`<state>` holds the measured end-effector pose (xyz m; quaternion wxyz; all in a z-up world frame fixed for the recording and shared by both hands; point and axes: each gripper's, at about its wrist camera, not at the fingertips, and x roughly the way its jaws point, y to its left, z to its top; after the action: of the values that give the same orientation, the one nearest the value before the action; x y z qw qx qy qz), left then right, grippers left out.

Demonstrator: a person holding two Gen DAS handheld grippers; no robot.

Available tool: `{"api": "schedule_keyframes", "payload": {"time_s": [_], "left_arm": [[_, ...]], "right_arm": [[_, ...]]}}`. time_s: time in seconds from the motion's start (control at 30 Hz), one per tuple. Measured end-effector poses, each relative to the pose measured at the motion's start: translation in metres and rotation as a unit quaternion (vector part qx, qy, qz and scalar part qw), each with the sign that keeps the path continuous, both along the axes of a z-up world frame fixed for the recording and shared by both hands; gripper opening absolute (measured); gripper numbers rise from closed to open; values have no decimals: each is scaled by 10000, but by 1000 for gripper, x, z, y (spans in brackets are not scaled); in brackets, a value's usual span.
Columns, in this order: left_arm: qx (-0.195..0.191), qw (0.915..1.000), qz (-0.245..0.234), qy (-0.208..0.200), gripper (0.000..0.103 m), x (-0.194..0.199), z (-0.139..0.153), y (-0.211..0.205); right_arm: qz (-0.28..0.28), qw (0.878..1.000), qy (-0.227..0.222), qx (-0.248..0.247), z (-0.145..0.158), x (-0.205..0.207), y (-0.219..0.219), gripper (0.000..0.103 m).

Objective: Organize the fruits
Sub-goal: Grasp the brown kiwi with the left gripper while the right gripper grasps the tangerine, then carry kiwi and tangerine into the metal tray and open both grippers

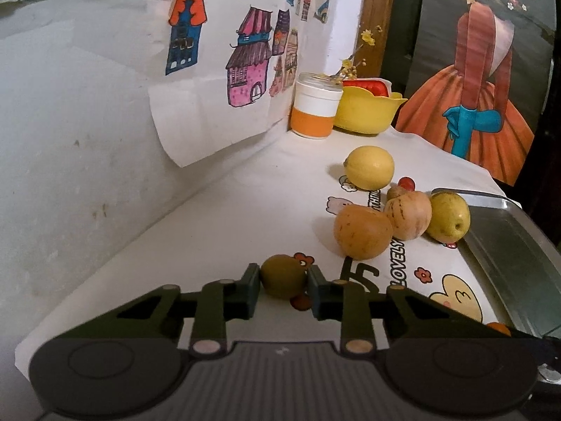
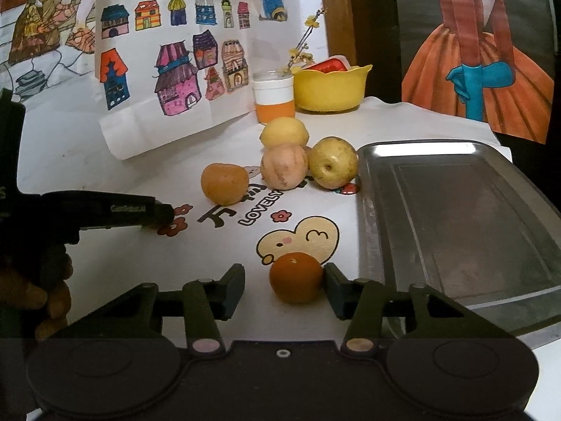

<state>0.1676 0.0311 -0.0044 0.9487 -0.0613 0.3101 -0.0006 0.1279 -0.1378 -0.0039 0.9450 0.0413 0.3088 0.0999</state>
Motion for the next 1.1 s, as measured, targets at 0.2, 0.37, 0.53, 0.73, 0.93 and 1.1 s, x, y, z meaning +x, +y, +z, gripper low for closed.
{"api": "schedule_keyframes", "payload": {"time_s": [0.2,0.37,0.53,0.73,0.93,1.1], "left_arm": [[41,9997,-232,26,31,-9,1,-11],[6,9987,-500,94,31,-21,2,-27],[-153,9970,-735,193,31,-29,4,-44],[-344,9954,-888,129,31,-34,10,-62],[-463,9923,-1149,60,31,-34,14,-89],[-511,9878,-1471,23,31,-33,15,-116]], "right_arm": [[-51,9999,-16,109,0,-1,-5,36],[11,9999,-58,122,-1,-7,-8,35],[46,9995,-273,-165,1,-21,-10,35],[-26,9960,-743,-501,9,-40,-22,35],[-459,9941,-814,-557,12,-46,-52,35],[-777,9921,-795,-582,10,-47,-73,35]]}}
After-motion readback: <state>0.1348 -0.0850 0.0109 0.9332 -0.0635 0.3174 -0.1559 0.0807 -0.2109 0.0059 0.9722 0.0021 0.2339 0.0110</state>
